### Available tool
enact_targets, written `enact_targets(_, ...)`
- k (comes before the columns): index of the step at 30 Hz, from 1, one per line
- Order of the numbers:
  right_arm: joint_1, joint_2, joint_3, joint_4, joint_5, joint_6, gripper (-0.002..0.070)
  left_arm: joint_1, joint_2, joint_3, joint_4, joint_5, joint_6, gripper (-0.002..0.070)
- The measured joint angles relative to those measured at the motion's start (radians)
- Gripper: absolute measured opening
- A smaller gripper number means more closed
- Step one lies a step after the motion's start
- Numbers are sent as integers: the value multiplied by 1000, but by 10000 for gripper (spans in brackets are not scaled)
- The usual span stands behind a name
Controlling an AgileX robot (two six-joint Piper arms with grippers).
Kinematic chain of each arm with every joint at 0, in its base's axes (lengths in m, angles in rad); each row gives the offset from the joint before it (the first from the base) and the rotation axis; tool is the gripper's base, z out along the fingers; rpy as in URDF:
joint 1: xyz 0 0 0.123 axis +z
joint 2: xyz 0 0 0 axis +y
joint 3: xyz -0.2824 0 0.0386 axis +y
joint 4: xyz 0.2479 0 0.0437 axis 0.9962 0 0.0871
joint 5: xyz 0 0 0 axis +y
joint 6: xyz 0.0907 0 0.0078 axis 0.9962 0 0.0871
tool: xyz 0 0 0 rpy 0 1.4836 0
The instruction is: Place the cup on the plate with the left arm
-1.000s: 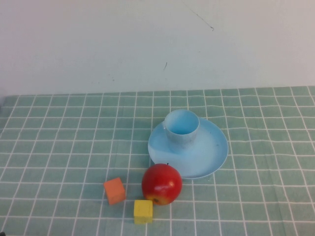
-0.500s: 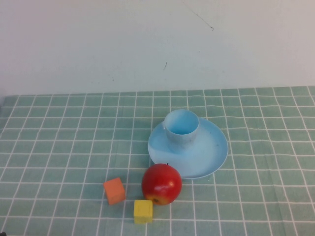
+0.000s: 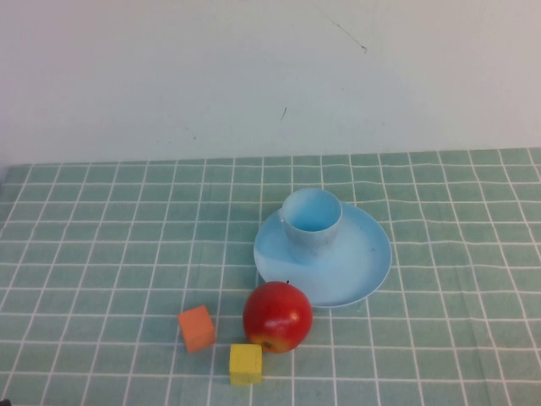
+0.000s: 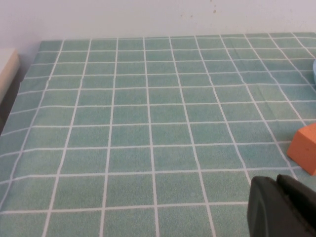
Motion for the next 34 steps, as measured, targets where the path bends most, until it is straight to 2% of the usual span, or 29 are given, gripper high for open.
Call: enact_targets(34, 0, 0, 0, -21, 0, -37, -2, 0, 0, 0, 0, 0, 0, -1)
